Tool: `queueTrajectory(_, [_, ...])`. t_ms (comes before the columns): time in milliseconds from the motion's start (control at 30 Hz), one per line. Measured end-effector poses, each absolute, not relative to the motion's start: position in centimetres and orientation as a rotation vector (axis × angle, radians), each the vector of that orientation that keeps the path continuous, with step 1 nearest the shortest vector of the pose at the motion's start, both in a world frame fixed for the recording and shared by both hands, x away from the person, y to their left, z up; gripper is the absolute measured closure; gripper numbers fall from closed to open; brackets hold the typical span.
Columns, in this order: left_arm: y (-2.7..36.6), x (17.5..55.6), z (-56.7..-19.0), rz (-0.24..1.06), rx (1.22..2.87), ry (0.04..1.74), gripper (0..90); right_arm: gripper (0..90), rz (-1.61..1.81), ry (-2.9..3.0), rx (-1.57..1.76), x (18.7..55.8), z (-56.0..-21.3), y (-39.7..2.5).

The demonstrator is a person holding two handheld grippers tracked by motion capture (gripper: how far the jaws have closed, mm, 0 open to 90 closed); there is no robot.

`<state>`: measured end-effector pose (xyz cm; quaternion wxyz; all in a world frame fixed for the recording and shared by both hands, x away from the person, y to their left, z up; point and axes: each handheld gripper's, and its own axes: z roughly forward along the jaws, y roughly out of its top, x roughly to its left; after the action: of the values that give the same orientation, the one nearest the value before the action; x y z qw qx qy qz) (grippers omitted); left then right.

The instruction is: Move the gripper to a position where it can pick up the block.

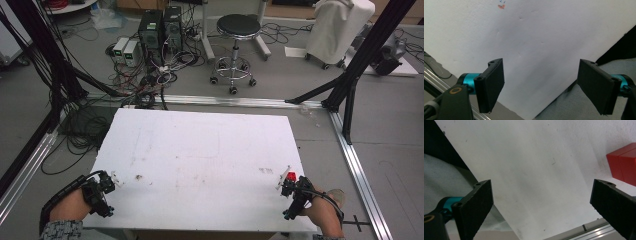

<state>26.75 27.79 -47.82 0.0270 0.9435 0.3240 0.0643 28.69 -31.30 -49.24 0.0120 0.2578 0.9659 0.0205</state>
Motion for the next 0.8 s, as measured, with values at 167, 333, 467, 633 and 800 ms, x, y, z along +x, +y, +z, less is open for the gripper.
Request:
queueTrajectory(167, [27.73, 26.73, -47.83, 0.202, 2.912, 0.997, 22.2, 4.1, 0.061, 3.012, 0.794, 28.68, -49.21, -31.38])
queueTrajectory(333, [27.54, 26.73, -47.86, 0.196, 2.917, 0.984, 22.2, 4.1, 0.063, 3.015, 0.79, 28.66, -49.17, -31.42])
queueTrajectory(467, [27.53, 26.72, -47.83, 0.201, 2.917, 0.983, 22.2, 4.0, 0.059, 3.013, 0.791, 28.68, -49.24, -31.37])
queueTrajectory(633, [27.59, 26.68, -47.73, 0.202, 2.913, 0.989, 22.2, 4.1, 0.062, 3.019, 0.784, 28.65, -49.3, -31.22])
queueTrajectory(800, [27.56, 26.67, -47.76, 0.2, 2.91, 0.988, 22.2, 4.1, 0.077, 3.017, 0.782, 28.62, -49.14, -31.33])
